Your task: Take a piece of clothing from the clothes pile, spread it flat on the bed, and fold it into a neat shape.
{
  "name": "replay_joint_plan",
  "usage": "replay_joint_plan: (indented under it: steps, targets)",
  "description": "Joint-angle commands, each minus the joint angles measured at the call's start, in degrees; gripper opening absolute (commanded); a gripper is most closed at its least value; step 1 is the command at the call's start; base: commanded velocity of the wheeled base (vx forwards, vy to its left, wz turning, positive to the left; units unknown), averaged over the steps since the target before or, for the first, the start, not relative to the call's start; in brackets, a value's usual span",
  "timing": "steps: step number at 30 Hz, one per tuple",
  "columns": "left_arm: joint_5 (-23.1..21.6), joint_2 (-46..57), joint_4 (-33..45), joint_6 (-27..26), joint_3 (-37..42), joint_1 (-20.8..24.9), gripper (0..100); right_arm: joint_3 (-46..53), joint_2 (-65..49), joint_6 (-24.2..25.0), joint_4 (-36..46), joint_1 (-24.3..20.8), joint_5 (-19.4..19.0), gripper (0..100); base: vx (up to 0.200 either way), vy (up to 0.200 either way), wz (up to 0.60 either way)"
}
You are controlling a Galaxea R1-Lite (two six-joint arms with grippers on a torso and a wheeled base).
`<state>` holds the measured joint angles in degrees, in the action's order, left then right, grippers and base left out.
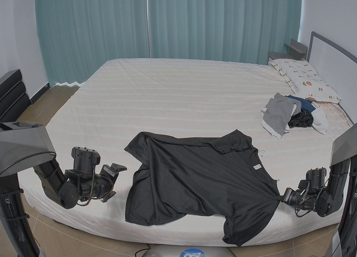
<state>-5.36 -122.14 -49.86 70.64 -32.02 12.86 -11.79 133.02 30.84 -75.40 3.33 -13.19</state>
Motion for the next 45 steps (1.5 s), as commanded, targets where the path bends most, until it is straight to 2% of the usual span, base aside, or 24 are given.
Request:
replay_joint_plan:
  steps: [1,7,12,17,34,39,45]
  targets:
    - [0.0,-0.29,0.03,-0.68,0.12,0.06,100,0.98,-2.42,-2.28,0.08,3.62,-1.4,0,0.0,0.0,0.0]
    - [0.0,-0.47,-0.06,-2.88,1.35,0.85,100,0.8,-2.42,-4.48,0.08,6.34,-2.98,0,0.0,0.0,0.0]
    - [2.82,-1.96,-0.06,-5.25,1.88,2.43,100,-0.43,-1.8,-7.73,0.08,9.94,-4.12,0,0.0,0.0,0.0]
    - [5.1,-3.11,-0.06,-6.48,2.05,3.84,100,-2.1,-1.54,-7.81,0.16,11.44,-4.56,0,0.0,0.0,0.0]
    - [5.98,-3.19,-0.06,-8.51,3.99,6.91,100,-8.43,1.1,-7.81,0.78,16.97,-4.56,0,0.0,0.0,0.0]
    - [6.42,-3.55,-0.06,-8.95,4.34,8.85,100,-8.87,1.98,-7.81,0.78,17.15,-4.48,0,0.0,0.0,0.0]
    - [8.97,-4.86,-0.15,-9.74,4.51,9.99,100,-8.78,2.06,-7.81,0.69,17.06,-4.48,0,0.0,0.0,0.0]
